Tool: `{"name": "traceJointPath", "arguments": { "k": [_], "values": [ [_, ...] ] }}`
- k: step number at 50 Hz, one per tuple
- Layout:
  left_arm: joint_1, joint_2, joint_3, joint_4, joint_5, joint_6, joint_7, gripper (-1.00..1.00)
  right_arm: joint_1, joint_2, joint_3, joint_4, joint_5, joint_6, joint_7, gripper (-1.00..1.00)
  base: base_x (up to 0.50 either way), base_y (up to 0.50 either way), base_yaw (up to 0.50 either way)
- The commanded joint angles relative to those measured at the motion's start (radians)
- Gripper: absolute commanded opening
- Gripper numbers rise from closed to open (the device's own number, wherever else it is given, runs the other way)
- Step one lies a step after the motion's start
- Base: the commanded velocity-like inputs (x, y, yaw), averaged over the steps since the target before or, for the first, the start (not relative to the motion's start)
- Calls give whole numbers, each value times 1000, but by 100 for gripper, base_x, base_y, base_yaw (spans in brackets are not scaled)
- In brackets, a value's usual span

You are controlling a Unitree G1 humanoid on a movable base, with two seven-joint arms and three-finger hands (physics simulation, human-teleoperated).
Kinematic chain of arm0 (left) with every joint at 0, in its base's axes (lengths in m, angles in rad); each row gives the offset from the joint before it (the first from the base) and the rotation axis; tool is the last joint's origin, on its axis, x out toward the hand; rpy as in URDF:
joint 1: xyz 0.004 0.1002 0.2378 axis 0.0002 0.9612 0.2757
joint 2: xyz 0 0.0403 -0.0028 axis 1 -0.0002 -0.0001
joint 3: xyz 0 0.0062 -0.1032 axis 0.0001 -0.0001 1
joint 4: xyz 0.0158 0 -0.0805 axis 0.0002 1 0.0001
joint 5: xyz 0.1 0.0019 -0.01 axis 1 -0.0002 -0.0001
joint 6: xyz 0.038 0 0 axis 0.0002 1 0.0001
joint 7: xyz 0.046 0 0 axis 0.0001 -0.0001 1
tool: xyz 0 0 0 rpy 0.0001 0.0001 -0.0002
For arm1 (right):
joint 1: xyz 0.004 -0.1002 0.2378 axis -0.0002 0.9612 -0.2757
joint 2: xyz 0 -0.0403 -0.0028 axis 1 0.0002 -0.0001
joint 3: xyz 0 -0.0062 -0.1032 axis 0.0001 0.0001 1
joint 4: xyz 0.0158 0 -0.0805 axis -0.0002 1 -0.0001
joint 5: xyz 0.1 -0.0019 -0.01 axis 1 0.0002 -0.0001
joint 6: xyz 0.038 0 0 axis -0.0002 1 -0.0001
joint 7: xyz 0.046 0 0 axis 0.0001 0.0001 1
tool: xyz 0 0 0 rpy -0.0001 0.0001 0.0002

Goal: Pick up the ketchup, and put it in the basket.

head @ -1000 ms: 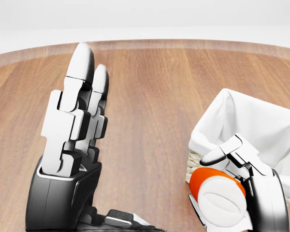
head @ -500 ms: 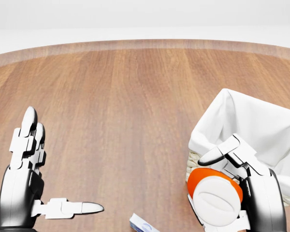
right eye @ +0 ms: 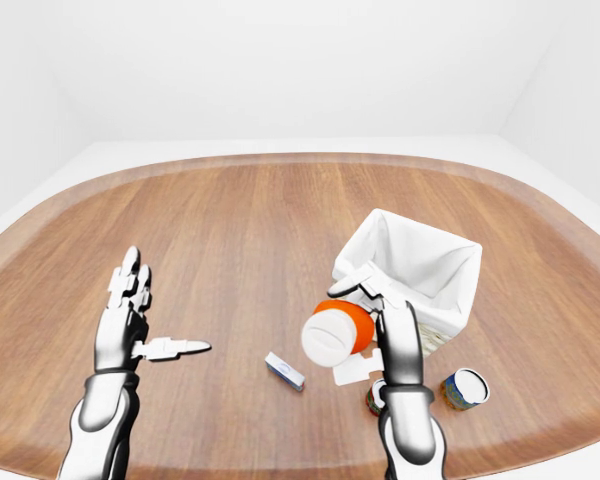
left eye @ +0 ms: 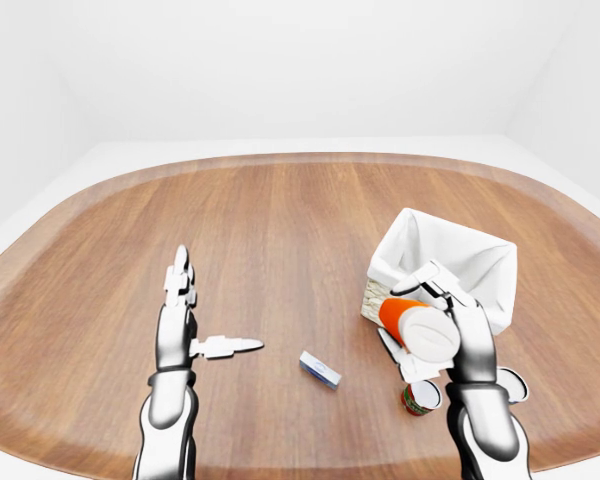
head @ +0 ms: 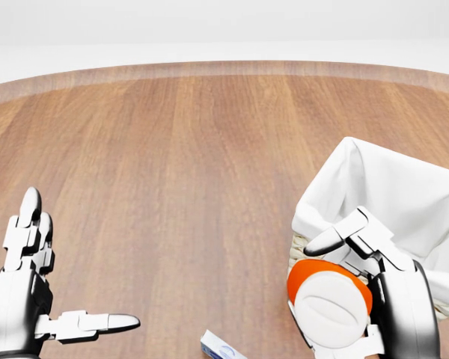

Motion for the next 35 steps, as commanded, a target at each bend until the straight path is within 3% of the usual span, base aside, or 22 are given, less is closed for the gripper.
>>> {"name": "traceJointPath", "arguments": {
  "k": [1,17,19,22,35],
  "values": [
    [3,-1,3,11,5,0,-7,100,-5,0,3,0,-24,0,-24,-100,0,0,0],
    [13,-2,0,0,11,0,-16,100,-13,-1,3,7,-38,7,-39,-100,0,0,0],
    [13,-2,0,0,10,0,-17,100,-14,-1,-2,-4,-38,18,-35,-100,0,0,0],
    [8,-2,-1,18,12,0,-16,100,-30,6,-30,-53,-67,66,-39,-100,0,0,0],
    [12,-2,4,3,7,0,-21,100,-127,5,-54,-198,-183,67,25,-100,0,0,0]
  ]
}}
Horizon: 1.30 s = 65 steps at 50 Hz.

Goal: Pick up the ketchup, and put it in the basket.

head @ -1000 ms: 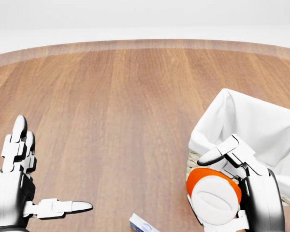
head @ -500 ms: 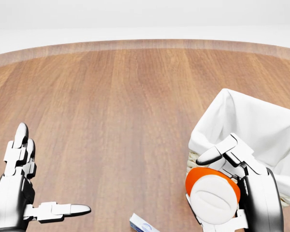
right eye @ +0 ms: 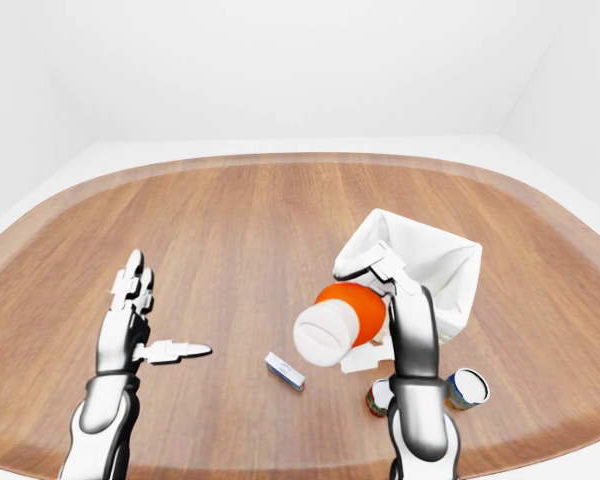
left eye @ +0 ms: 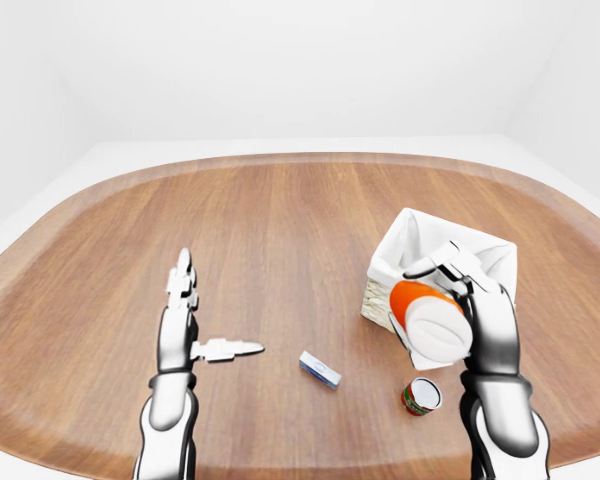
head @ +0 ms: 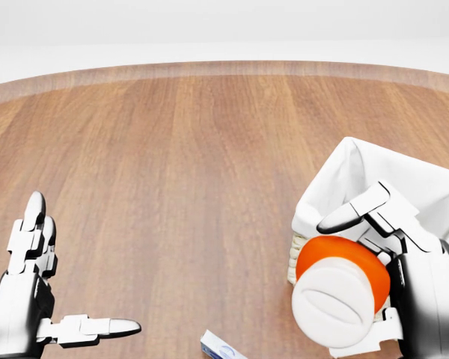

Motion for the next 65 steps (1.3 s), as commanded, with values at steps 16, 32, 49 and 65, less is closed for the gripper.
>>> {"name": "traceJointPath", "arguments": {
  "k": [16,32,49,65],
  "values": [
    [2,0,6,-13,-1,0,-10,100,-278,-67,-144,-73,-233,0,146,-100,0,0,0],
    [-2,1,8,-16,-4,0,-11,100,-507,-237,-245,193,-397,0,251,-100,0,0,0],
    [-10,3,13,10,-2,0,-5,100,-708,-426,-306,437,-533,0,346,-100,0,0,0],
    [-10,4,18,1,-9,0,-8,100,-830,-568,-323,563,-613,0,432,-100,0,0,0]
  ]
}}
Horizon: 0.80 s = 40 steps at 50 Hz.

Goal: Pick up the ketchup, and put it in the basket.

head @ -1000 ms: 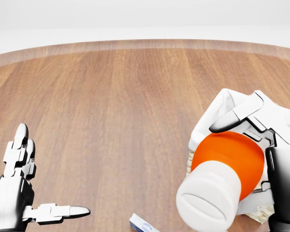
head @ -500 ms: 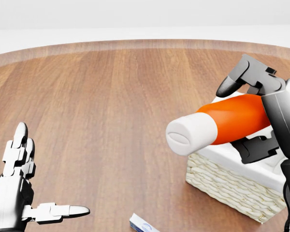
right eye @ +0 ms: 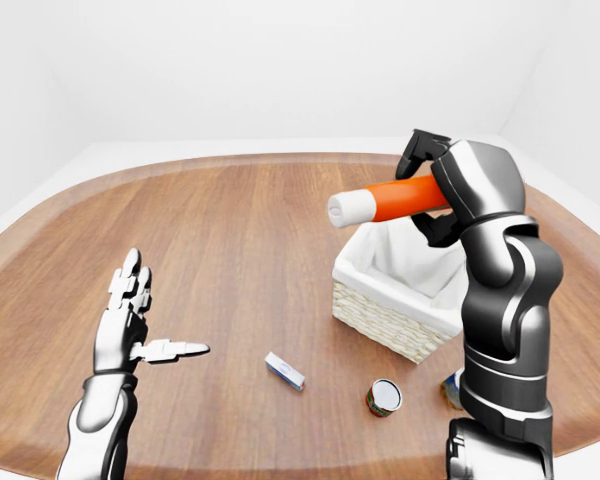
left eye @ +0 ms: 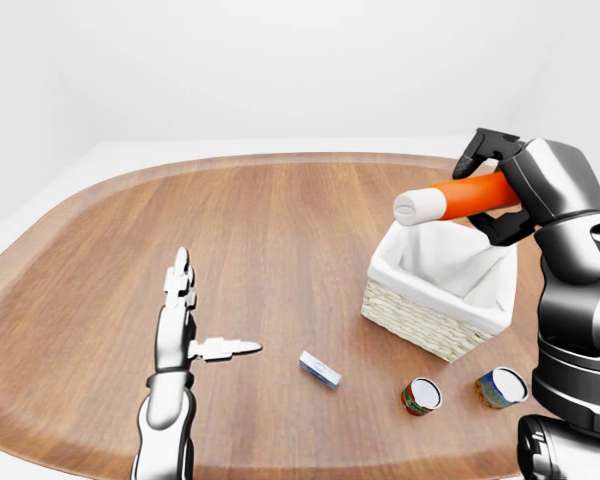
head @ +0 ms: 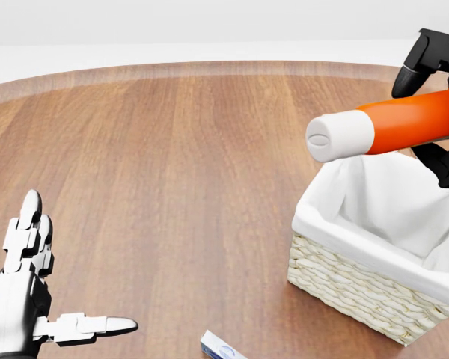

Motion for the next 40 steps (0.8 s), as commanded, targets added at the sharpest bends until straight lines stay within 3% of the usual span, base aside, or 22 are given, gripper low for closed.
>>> {"name": "traceJointPath", "arguments": {
  "k": [1,11,40],
  "values": [
    [-2,0,3,-2,-2,0,-1,100,-87,-96,-20,116,-84,0,34,-100,0,0,0],
    [2,-1,3,-10,-4,0,-4,100,-105,-98,6,279,-125,0,-21,-100,0,0,0],
    [10,-4,3,-30,-6,0,-10,100,-245,-77,118,838,-161,0,-312,-100,0,0,0]
  ]
}}
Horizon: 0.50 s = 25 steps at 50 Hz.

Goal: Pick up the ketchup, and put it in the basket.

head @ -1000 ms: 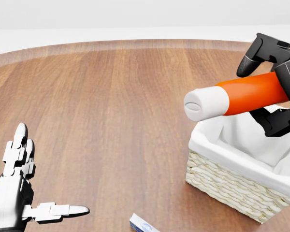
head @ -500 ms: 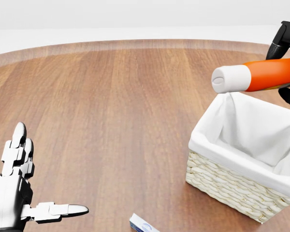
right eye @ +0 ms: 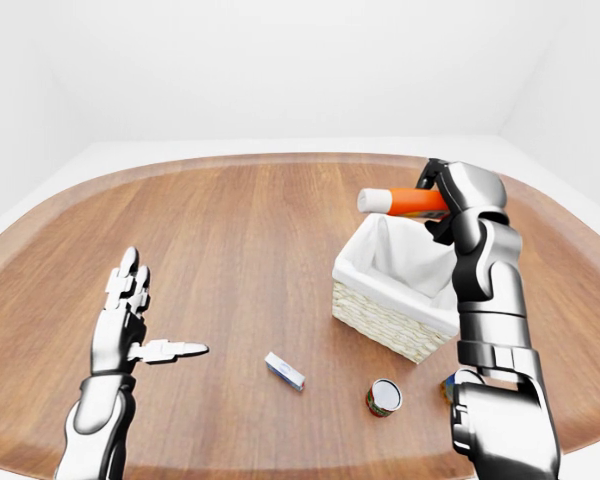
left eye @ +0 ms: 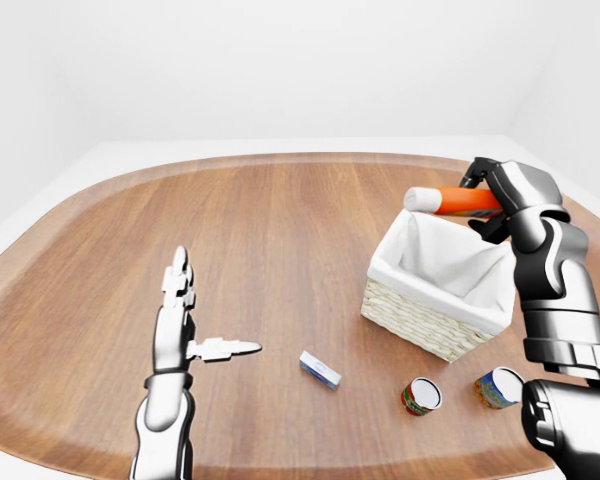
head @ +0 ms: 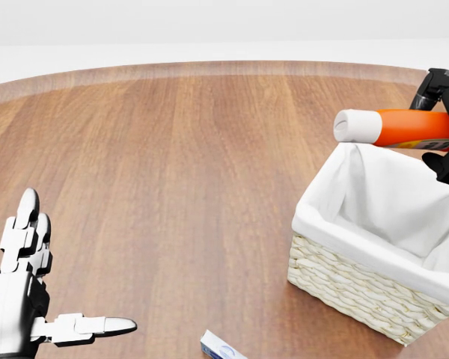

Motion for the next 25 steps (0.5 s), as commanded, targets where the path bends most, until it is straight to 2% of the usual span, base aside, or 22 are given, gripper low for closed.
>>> {"name": "traceJointPath", "arguments": {
  "k": [1,8,25],
  "values": [
    [2,-1,1,-7,0,0,-2,100,-63,5,37,205,-42,0,-122,-100,0,0,0],
    [1,-1,2,-7,-2,0,-2,100,-105,0,55,340,-34,0,-192,-100,0,0,0],
    [1,0,1,3,-1,0,-1,100,-143,4,90,484,-34,-3,-267,-100,0,0,0]
  ]
}}
